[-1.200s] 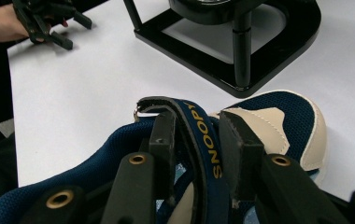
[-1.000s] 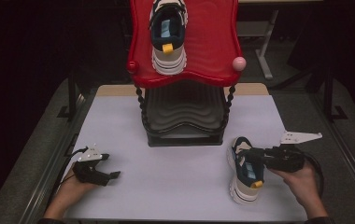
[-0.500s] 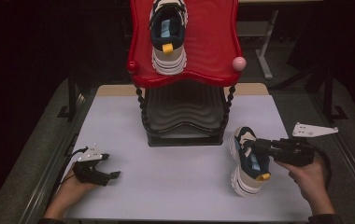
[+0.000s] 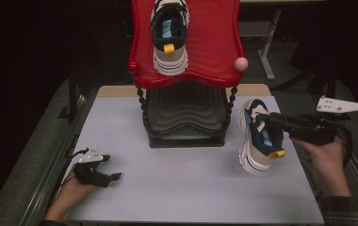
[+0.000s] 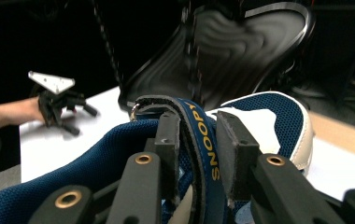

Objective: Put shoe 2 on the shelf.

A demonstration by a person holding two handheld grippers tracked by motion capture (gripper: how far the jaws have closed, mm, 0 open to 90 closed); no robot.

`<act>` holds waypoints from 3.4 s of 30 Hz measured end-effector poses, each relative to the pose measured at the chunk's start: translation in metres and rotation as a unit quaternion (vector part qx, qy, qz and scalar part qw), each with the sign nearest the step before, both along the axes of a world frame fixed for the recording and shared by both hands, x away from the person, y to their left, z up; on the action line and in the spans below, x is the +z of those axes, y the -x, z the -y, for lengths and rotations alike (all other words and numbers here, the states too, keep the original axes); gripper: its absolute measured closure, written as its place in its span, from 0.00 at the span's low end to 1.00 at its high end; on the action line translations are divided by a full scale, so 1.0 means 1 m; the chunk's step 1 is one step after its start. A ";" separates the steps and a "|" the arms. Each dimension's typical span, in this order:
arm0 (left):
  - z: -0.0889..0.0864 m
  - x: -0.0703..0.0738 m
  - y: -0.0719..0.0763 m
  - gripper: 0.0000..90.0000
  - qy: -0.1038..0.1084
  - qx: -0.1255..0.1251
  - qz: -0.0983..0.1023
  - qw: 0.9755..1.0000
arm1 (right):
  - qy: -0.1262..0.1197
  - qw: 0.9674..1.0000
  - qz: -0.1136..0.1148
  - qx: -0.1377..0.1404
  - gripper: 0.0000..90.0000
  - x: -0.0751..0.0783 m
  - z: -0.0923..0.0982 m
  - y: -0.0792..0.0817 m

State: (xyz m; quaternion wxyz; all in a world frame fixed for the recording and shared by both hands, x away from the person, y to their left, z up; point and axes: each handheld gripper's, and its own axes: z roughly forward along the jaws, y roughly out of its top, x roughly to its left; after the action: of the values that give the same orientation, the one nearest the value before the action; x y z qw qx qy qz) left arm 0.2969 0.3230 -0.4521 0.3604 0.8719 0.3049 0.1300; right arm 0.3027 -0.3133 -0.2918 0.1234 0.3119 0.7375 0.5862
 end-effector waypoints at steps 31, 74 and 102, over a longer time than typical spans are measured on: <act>0.000 0.000 0.000 0.15 -0.002 -0.001 0.001 1.000 | -0.028 0.993 0.110 -0.029 0.80 0.173 0.014 -0.035; 0.000 0.000 0.000 0.15 -0.001 0.000 0.001 1.000 | 0.033 0.988 0.153 0.018 0.80 0.221 -0.127 -0.139; 0.000 0.000 0.000 0.15 0.000 0.000 0.002 1.000 | 0.027 0.990 0.136 0.014 0.52 0.212 -0.111 -0.111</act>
State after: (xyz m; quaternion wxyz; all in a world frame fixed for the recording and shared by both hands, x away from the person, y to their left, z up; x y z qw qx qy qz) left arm 0.2968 0.3231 -0.4525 0.3612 0.8716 0.3040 0.1320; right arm 0.4135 -0.2024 -0.0797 0.2231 0.2154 0.7336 0.6047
